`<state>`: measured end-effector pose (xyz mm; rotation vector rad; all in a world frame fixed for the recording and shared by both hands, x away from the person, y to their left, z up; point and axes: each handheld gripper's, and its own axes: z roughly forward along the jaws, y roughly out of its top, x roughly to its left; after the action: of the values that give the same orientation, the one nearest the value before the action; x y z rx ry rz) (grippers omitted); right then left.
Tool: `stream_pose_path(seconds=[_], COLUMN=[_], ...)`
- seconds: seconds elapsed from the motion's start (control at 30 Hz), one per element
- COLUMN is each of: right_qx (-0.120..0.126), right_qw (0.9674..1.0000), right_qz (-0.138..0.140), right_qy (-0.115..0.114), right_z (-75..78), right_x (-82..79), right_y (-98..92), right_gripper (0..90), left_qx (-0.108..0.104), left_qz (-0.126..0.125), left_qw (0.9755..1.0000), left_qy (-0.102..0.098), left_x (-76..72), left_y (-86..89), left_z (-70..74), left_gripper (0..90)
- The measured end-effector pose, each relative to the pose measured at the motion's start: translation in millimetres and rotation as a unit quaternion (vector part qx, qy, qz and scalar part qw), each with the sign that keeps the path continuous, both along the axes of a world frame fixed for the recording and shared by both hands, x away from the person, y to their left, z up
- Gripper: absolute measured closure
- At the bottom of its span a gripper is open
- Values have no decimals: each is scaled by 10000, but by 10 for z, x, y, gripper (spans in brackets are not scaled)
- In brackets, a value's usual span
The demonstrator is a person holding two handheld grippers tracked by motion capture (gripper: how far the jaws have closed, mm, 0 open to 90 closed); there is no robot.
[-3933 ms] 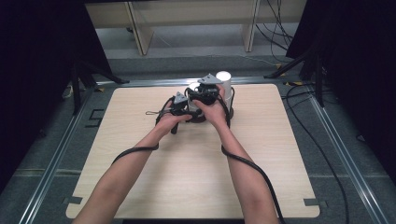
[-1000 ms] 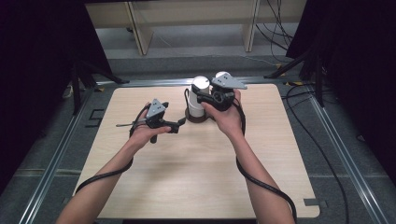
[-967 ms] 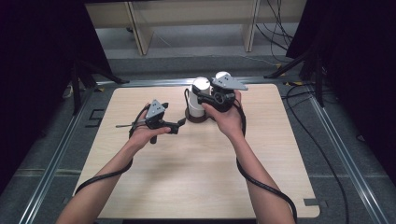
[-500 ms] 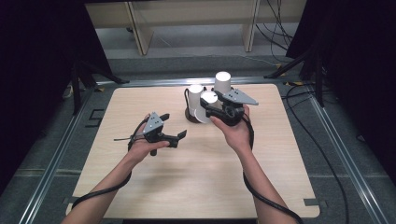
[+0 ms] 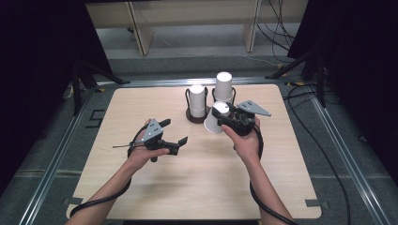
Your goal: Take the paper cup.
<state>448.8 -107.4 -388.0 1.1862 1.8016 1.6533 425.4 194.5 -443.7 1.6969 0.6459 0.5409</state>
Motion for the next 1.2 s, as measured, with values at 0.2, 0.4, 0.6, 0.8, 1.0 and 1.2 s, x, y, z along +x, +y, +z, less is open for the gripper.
stream_pose_path(seconds=[0.2, 0.4, 0.6, 0.8, 1.0, 1.2], right_qx=[167, 371, 538, 663, 1027, 1206], right_qw=[9996, 9983, 9970, 9950, 9901, 9862], right_qz=[-116, -155, -170, -255, -290, -324], right_qy=[210, 432, 537, 705, 913, 1089], right_z=[-122, -167, -206, -276, -342, -438], right_x=[3, 0, 25, 46, 63, 48], right_y=[-100, -135, -179, -230, -275, -274], right_gripper=[362, 362, 362, 362, 362, 362], left_qx=[-67, -36, -73, -64, -101, -94], left_qz=[-95, -146, -201, -244, -292, -342], left_qw=[9999, 9999, 9998, 9997, 9995, 9994], left_qy=[-44, -32, -33, 12, 13, 4], left_x=[-34, -44, -25, -19, 3, 11], left_y=[-25, -62, -106, -155, -211, -279], left_z=[13, 3, -24, -40, -64, -89], left_gripper=[0, 1, 0, 1, 1, 1])
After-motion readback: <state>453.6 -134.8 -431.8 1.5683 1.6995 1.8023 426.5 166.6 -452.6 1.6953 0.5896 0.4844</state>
